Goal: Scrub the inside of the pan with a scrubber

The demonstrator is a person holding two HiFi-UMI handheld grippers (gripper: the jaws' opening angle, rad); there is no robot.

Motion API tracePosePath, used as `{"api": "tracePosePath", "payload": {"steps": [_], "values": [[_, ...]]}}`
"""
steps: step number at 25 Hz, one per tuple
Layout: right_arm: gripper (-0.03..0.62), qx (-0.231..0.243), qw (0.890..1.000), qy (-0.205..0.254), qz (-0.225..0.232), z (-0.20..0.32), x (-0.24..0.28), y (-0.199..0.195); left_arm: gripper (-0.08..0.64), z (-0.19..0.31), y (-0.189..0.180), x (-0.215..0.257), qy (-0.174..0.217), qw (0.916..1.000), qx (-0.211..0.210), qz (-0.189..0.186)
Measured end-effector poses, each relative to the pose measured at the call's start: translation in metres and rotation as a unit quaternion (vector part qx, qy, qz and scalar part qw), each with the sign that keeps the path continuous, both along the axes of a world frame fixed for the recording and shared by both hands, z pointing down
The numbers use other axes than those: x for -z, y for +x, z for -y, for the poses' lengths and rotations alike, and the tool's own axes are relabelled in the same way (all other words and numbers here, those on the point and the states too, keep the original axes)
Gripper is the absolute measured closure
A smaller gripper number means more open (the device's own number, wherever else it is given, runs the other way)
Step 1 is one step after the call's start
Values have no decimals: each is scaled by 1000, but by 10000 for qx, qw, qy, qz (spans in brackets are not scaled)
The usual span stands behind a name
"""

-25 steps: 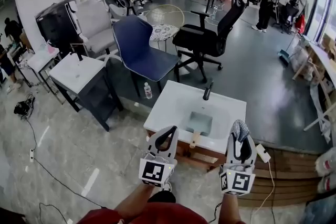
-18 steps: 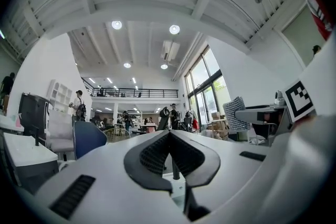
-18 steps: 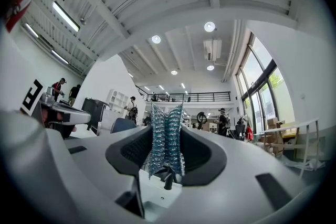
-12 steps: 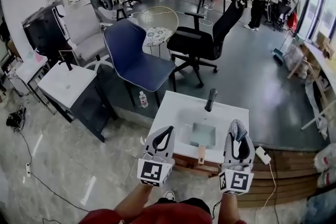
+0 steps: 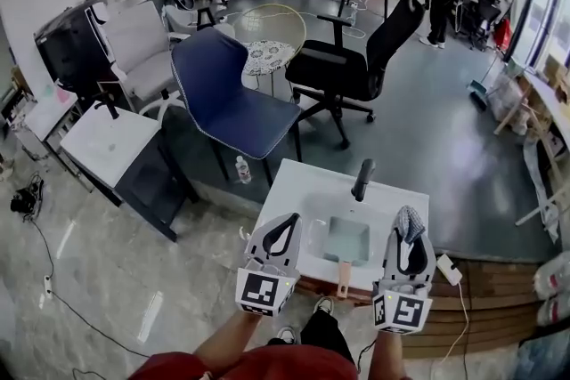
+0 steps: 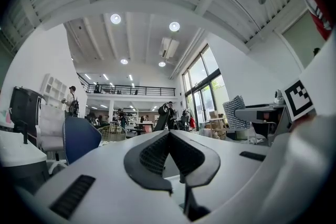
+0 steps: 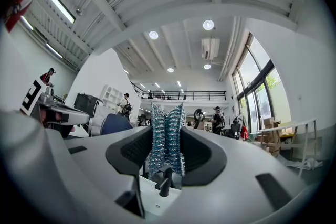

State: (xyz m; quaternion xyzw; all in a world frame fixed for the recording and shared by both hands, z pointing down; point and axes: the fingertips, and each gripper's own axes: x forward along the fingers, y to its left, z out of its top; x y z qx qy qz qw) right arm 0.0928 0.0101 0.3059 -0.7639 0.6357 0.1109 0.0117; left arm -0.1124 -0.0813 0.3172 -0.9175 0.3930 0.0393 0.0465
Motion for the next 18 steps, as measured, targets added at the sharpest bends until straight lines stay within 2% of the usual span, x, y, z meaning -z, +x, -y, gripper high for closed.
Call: {"api": "tracePosePath", "payload": {"steps": [3,11,18], "values": [[416,85,10000,-7,9,26,-2,13,548,19,14,-2,-167,9998,47,45],[416,187,9998,11,18,86,4,66,548,76,66,6,50,9999,148,23],[416,279,9996,-33,100,132,-3,119,548,118,118,7,1,9997,207,122]]}}
